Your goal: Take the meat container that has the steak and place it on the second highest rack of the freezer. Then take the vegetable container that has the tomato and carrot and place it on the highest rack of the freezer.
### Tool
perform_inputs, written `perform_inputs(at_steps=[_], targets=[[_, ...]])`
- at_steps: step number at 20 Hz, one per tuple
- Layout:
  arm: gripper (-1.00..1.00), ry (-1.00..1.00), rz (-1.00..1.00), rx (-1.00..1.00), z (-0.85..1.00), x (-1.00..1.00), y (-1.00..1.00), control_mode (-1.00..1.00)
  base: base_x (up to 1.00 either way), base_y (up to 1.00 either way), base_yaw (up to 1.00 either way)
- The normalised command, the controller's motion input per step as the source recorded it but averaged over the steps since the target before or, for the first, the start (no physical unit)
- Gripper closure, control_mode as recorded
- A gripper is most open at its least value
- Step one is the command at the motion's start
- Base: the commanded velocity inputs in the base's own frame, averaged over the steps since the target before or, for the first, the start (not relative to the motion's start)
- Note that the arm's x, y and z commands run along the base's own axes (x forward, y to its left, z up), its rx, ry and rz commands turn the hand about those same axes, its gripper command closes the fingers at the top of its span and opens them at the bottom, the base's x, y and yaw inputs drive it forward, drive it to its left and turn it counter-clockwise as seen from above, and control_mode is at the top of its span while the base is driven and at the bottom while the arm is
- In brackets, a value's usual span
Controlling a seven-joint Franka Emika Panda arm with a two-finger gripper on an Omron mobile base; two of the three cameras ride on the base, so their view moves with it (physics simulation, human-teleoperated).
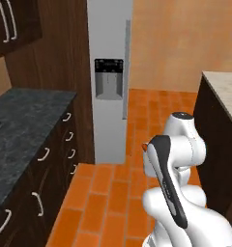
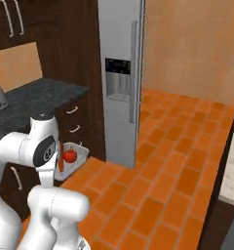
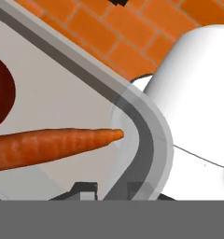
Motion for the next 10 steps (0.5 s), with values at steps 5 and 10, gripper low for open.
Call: perform_inputs(at_steps=[5, 10], targets=[[1.00, 0.00, 0.00, 0.00, 0.00, 0.00, 0.00, 1.00, 0.88, -0.53, -0.50], [1.00, 0.00, 0.00, 0.00, 0.00, 0.00, 0.00, 1.00, 1.00, -0.27, -0.30]])
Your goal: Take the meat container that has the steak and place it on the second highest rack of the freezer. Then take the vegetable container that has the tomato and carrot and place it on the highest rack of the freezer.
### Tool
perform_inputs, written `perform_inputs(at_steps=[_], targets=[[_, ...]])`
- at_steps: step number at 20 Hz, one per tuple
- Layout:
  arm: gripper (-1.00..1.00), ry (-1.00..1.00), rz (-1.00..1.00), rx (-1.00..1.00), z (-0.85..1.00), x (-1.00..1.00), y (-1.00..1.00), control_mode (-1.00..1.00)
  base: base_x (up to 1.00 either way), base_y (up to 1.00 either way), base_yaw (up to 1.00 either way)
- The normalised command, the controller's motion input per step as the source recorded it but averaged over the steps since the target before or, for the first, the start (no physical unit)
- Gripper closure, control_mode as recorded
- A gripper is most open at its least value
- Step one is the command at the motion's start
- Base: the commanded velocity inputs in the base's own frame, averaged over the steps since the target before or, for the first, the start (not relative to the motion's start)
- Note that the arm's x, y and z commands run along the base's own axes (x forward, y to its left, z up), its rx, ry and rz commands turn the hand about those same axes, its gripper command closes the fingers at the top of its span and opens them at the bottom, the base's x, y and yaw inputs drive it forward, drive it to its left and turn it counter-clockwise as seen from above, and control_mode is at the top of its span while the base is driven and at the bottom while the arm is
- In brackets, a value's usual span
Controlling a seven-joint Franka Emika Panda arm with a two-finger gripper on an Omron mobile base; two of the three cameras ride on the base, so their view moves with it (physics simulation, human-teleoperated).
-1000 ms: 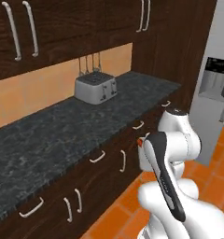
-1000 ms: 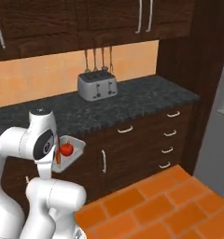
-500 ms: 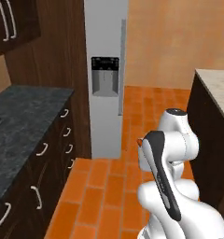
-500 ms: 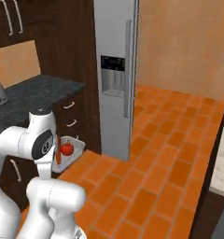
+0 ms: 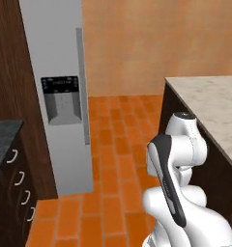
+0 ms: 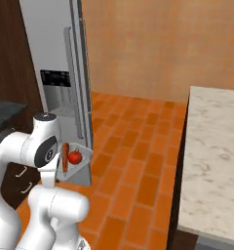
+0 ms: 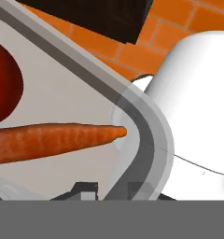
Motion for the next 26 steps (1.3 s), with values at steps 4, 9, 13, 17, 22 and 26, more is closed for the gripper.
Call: perform_inputs(at_steps=[4, 9, 13, 17, 22, 26], targets=[[1.00, 0.00, 0.00, 0.00, 0.00, 0.00, 0.00, 1.00, 1.00, -0.49, -0.34], [1.00, 0.00, 0.00, 0.00, 0.00, 0.00, 0.00, 1.00, 1.00, -0.48, -0.21], [1.00, 0.00, 0.00, 0.00, 0.00, 0.00, 0.00, 1.00, 1.00, -0.25, -0.14], [1.00, 0.00, 0.00, 0.00, 0.00, 0.00, 0.00, 1.00, 1.00, 0.00, 0.00], [1.00, 0.00, 0.00, 0.00, 0.00, 0.00, 0.00, 1.00, 1.00, 0.00, 0.00], [1.00, 0.00, 0.00, 0.00, 0.00, 0.00, 0.00, 1.00, 1.00, -0.04, 0.00]])
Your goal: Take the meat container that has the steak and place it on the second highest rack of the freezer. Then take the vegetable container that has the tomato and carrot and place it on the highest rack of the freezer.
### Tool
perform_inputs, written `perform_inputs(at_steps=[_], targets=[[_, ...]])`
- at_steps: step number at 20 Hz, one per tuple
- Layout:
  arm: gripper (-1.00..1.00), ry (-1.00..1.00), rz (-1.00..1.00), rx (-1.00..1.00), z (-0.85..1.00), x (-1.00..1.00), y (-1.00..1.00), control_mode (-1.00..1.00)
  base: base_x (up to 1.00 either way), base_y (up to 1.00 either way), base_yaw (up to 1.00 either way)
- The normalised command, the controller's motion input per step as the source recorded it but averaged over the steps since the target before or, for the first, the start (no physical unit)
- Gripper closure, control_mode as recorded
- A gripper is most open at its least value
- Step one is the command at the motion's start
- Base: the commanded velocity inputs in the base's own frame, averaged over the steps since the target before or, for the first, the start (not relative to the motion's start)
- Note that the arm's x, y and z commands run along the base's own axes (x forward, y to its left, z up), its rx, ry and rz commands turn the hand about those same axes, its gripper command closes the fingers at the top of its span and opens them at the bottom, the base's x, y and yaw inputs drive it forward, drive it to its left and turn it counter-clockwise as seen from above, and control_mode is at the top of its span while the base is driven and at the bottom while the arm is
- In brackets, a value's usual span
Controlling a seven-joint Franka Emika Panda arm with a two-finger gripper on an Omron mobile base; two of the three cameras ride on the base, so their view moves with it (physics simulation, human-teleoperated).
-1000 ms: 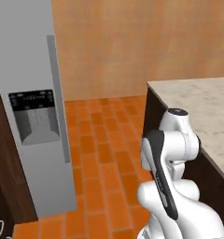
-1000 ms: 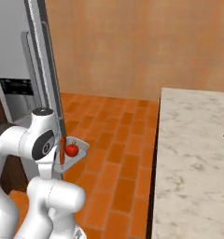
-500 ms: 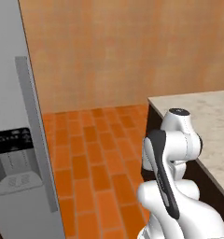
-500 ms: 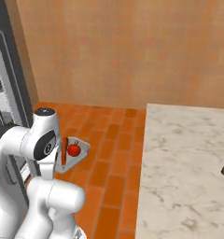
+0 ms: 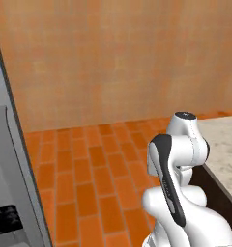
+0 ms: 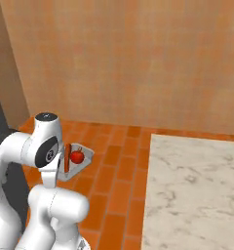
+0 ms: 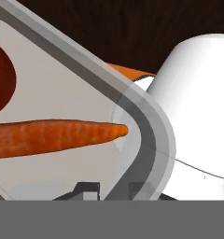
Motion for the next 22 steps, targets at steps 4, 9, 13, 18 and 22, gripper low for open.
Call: perform_inputs(at_steps=[4, 9, 13, 18, 22], targets=[[1.00, 0.00, 0.00, 0.00, 0.00, 0.00, 0.00, 1.00, 1.00, -0.28, -0.08], [1.00, 0.00, 0.00, 0.00, 0.00, 0.00, 0.00, 1.00, 1.00, -0.13, -0.11], [1.00, 0.00, 0.00, 0.00, 0.00, 0.00, 0.00, 1.00, 1.00, 0.00, 0.04], [1.00, 0.00, 0.00, 0.00, 0.00, 0.00, 0.00, 1.00, 0.86, -0.10, 0.53], [1.00, 0.00, 0.00, 0.00, 0.00, 0.00, 0.00, 1.00, 0.13, -0.01, 0.96]])
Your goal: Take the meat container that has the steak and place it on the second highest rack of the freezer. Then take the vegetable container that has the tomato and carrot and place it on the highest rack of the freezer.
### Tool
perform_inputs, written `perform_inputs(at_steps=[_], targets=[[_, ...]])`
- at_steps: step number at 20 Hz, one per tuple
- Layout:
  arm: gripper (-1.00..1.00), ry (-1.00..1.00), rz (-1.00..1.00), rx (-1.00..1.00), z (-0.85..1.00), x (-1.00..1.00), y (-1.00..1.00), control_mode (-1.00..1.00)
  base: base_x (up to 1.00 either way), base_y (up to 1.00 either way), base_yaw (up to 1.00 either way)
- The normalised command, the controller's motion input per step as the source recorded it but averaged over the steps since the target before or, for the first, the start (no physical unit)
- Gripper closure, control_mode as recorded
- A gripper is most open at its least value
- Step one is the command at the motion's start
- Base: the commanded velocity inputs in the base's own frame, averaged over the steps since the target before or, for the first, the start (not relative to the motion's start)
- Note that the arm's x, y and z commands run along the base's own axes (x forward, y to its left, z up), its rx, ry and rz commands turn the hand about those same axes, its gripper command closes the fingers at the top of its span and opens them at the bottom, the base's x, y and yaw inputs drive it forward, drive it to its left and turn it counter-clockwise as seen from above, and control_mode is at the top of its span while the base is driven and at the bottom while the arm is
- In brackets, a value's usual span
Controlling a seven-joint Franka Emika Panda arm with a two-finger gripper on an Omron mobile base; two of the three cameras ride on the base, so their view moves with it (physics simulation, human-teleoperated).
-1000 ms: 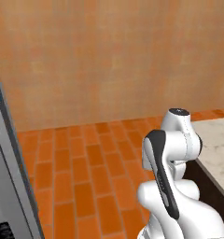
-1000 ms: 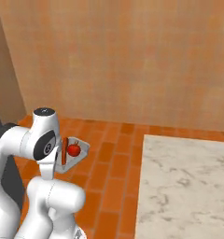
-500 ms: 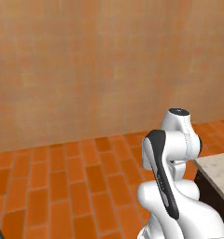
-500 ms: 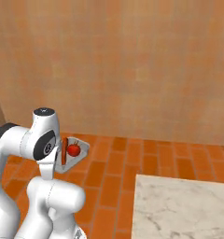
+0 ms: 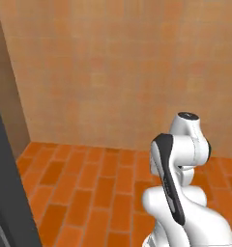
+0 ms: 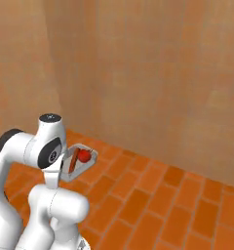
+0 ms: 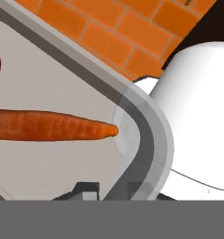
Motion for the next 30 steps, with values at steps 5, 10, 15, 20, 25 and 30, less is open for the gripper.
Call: perform_inputs(at_steps=[5, 10, 15, 20, 25, 30], targets=[[1.00, 0.00, 0.00, 0.00, 0.00, 0.00, 0.00, 1.00, 0.00, -0.15, 0.94], [1.00, 0.00, 0.00, 0.00, 0.00, 0.00, 0.00, 1.00, -0.09, -0.24, 0.91], [1.00, 0.00, 0.00, 0.00, 0.00, 0.00, 0.00, 1.00, -0.44, -0.21, 0.91], [1.00, 0.00, 0.00, 0.00, 0.00, 0.00, 0.00, 1.00, -0.68, -0.35, 0.83], [1.00, 0.00, 0.00, 0.00, 0.00, 0.00, 0.00, 1.00, -0.06, -0.99, 0.48], [1.00, 0.00, 0.00, 0.00, 0.00, 0.00, 0.00, 1.00, 0.19, -0.53, 0.32]])
